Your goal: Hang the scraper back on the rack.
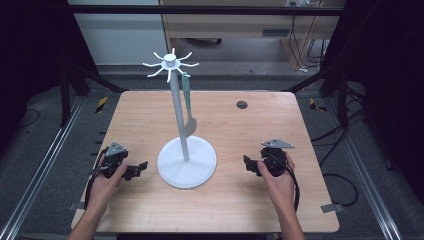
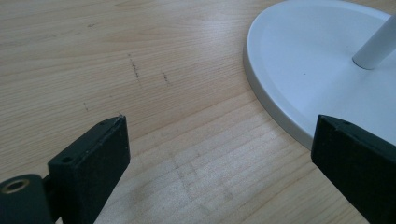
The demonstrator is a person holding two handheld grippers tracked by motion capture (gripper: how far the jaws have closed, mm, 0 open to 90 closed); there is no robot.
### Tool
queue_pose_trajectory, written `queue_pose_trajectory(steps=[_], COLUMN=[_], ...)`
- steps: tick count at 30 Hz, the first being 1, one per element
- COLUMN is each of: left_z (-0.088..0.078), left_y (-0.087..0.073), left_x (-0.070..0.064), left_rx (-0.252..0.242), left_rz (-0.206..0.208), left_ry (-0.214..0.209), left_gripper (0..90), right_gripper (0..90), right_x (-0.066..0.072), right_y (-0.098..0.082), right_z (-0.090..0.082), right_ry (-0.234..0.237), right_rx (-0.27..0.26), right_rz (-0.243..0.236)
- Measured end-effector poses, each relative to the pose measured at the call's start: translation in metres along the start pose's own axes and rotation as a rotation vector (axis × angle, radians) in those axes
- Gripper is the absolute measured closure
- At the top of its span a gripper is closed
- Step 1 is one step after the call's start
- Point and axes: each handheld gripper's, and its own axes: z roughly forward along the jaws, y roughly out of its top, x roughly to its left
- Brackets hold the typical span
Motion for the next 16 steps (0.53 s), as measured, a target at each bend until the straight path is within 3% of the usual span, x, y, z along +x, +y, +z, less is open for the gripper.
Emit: queue_pose_trajectory(steps=[10, 16], left_z=[0.000, 0.000], left_y=[0.000, 0.001], left_x=[0.002, 0.002], left_rx=[-0.006, -0.007], left_rz=[-0.007, -0.004], left_ry=[0.003, 0.006], left_gripper=[4.2, 4.2], right_gripper=[13.2, 13.3], right_x=[-0.003, -0.008], right_y=[-0.019, -0.026], right_z=[0.009, 0.007], right_ry=[-0.019, -0.015], right_rx=[0.014, 0.014], right_rz=[-0.015, -0.006])
